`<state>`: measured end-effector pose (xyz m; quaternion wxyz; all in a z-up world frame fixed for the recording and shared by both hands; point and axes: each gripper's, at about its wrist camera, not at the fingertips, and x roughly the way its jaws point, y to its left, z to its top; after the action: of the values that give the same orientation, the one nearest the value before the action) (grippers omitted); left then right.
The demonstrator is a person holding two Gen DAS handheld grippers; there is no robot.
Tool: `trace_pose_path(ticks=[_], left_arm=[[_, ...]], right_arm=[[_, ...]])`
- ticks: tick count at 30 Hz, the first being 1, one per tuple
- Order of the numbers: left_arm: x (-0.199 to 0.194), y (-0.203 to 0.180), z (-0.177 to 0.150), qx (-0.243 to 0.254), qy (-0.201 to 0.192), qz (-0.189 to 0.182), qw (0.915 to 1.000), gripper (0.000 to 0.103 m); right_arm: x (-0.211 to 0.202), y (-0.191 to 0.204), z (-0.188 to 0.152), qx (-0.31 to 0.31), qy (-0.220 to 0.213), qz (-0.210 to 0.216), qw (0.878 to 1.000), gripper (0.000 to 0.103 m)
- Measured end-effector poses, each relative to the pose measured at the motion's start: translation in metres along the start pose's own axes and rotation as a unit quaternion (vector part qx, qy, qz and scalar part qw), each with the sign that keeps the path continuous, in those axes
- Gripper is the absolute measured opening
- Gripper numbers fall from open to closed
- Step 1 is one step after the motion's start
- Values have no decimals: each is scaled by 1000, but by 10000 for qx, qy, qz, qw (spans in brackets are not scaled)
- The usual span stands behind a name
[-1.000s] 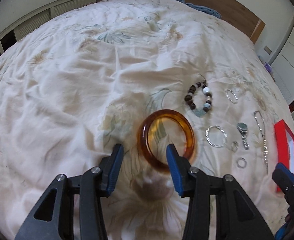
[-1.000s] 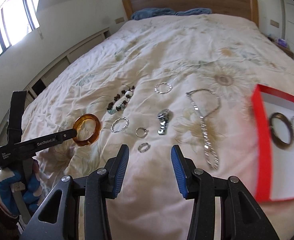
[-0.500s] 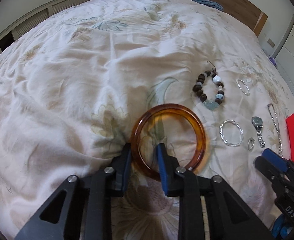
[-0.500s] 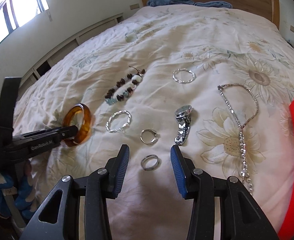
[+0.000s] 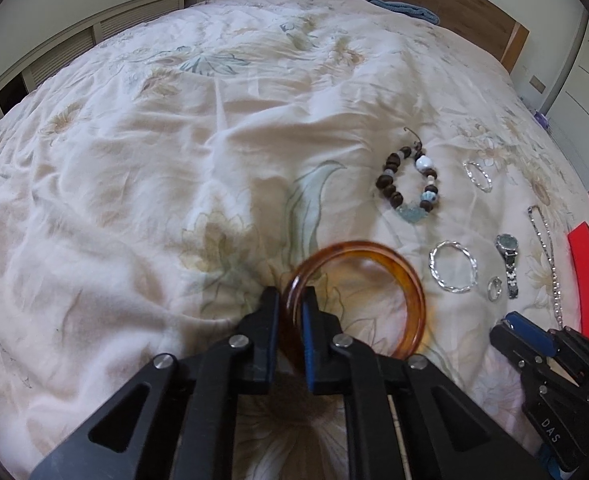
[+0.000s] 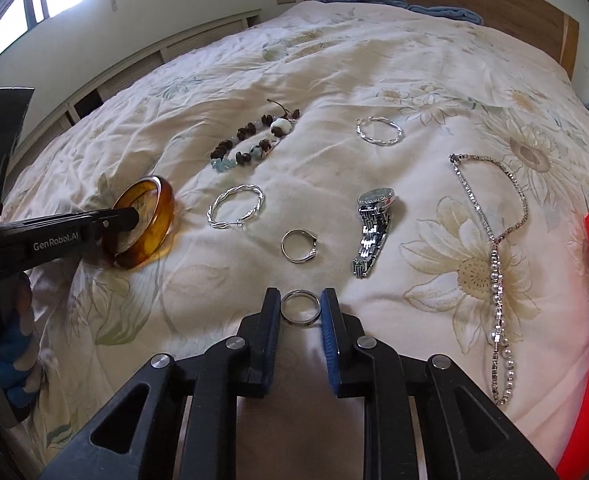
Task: Organize jewelry
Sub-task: 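Grasp the amber bangle with the left tool while the right tool grasps a small silver ring, then carry the amber bangle and silver ring over the red box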
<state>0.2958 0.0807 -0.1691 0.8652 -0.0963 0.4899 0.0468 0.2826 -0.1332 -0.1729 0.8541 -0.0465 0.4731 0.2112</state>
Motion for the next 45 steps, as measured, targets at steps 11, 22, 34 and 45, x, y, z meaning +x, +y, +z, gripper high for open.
trace_pose_path(ticks=[11, 22, 34, 45], left_arm=[[-48, 4, -12, 83, -152, 69, 9998, 9], [-128, 4, -44, 294, -535, 104, 9981, 9], [-180, -72, -76, 838, -586, -544, 9933, 9], [-190, -193, -94, 1873, -485, -1041, 9756, 9]], right_arm=[[-68, 21, -9, 227, -309, 202, 9991, 20], [-160, 38, -38, 353, -794, 109, 9962, 20], [-257, 2, -94, 796, -1438, -387, 9856, 20], [-305, -76, -144, 1467, -1652, -923, 9709, 20]])
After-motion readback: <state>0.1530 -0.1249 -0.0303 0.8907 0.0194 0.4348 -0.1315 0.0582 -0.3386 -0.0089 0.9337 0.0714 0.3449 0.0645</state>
